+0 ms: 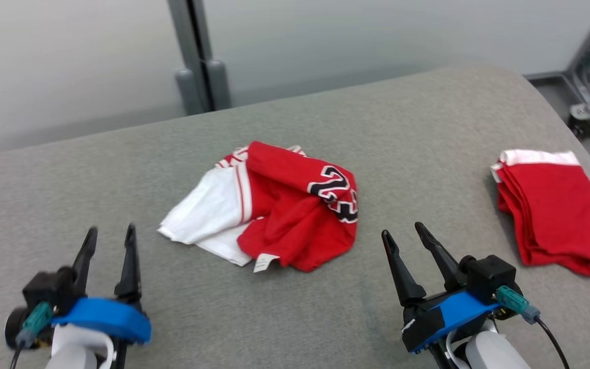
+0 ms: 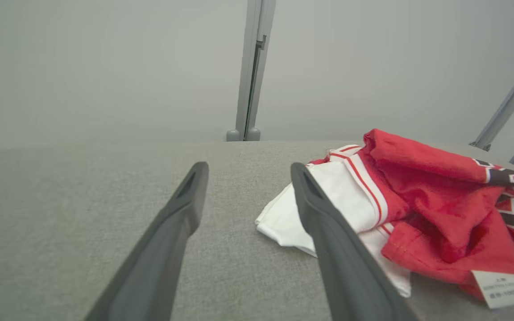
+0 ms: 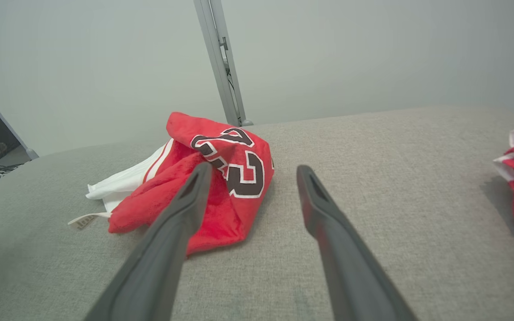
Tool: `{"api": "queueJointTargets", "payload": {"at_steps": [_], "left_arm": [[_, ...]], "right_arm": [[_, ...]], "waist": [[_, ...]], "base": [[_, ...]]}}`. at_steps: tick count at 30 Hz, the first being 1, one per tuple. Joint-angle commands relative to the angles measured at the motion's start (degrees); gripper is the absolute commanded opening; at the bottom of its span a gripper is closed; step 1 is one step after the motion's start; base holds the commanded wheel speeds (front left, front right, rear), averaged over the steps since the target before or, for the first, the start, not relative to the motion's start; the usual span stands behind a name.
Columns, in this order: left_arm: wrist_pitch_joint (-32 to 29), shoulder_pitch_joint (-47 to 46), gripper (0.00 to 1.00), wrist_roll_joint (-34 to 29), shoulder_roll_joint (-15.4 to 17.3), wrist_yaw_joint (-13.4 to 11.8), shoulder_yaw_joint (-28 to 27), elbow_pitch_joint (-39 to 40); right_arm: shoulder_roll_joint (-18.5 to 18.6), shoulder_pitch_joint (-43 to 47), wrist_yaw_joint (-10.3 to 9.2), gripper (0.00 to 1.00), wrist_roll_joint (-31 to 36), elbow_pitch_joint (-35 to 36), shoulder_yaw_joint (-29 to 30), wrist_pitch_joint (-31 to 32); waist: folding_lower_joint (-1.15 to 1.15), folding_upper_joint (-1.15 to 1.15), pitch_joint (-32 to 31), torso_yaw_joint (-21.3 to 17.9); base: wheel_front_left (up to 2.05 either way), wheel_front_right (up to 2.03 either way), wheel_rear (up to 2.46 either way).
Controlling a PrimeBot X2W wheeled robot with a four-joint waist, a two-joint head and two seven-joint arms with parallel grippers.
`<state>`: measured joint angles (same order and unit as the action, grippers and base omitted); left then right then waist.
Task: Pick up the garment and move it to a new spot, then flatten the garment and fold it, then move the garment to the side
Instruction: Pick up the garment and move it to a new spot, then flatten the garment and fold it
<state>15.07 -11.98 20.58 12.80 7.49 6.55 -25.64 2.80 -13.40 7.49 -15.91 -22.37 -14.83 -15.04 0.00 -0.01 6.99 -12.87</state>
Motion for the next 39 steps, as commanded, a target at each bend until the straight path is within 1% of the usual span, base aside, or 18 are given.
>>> {"api": "queueJointTargets", "payload": {"at_steps": [1, 6, 10, 16, 22, 26, 30, 31, 35, 39], "left_arm": [[0.1, 2.0, 1.0, -0.8, -0.6, -0.4, -1.9, -0.3], [0.1, 7.3, 1.0, -4.2, -3.0, -0.5, -8.0, -0.7], [0.1, 11.1, 1.0, -6.7, -4.9, -0.3, -11.0, -0.3], [0.1, 14.8, 1.0, -8.8, -6.8, 0.0, -13.4, 0.3], [0.1, 15.0, 1.0, -9.6, -7.8, 0.1, -14.0, 0.3], [0.1, 13.6, 1.0, -9.1, -8.1, 0.0, -12.1, 0.3], [0.1, 11.8, 1.0, -6.9, -7.2, 0.0, -8.4, 0.2], [0.1, 11.8, 1.0, -6.9, -7.2, 0.0, -8.4, 0.2], [0.1, 7.7, 1.0, -3.6, -4.9, 0.0, -3.1, -0.5], [0.1, 2.4, 1.0, 0.0, -1.9, 0.0, 0.1, -1.4]], "right_arm": [[0.2, -0.4, 0.0, 1.0, 0.3, -0.7, 0.6, -0.2], [0.2, 1.0, 0.0, 1.0, 0.8, -2.6, 2.6, -0.2], [0.2, 2.4, 0.0, 1.0, 1.5, -3.6, 4.5, -0.2], [0.2, 3.6, 0.0, 1.0, 2.1, -4.6, 5.9, -0.2], [0.2, 3.7, 0.0, 1.0, 2.3, -4.9, 6.1, -0.2], [0.2, 2.7, 0.0, 1.0, 2.1, -4.7, 5.3, -0.2], [0.2, 2.1, 0.0, 1.0, 2.0, -3.4, 4.7, -0.2], [0.2, 2.1, 0.0, 1.0, 2.0, -3.4, 4.7, -0.2], [0.2, 1.6, 0.0, 1.0, 1.8, -1.6, 3.6, -0.2], [0.2, 1.2, 0.0, 1.0, 1.6, 0.6, 2.2, -0.2]], "waist": [[0.0, 0.01, -0.7, 1.0], [0.0, 0.01, -3.5, 3.8], [0.0, 0.01, -5.2, 5.6], [0.0, 0.01, -6.1, 7.2], [0.0, 0.01, -6.0, 7.7], [0.0, 0.01, -5.1, 7.0], [0.0, 0.01, -3.0, 6.1], [0.0, 0.01, -3.0, 6.1], [0.0, 0.01, 0.1, 4.7], [0.0, 0.01, 3.8, 2.7]], "base": [[0.0, 0.0, 0.0], [0.0, 0.0, 0.0], [0.0, 0.0, 0.0], [0.0, 0.0, 0.0], [0.0, 0.0, 0.0], [0.0, 0.0, 0.0], [0.0, 0.0, 0.0], [0.0, 0.0, 0.0], [0.0, 0.0, 0.0], [0.0, 0.0, 0.0]]}}
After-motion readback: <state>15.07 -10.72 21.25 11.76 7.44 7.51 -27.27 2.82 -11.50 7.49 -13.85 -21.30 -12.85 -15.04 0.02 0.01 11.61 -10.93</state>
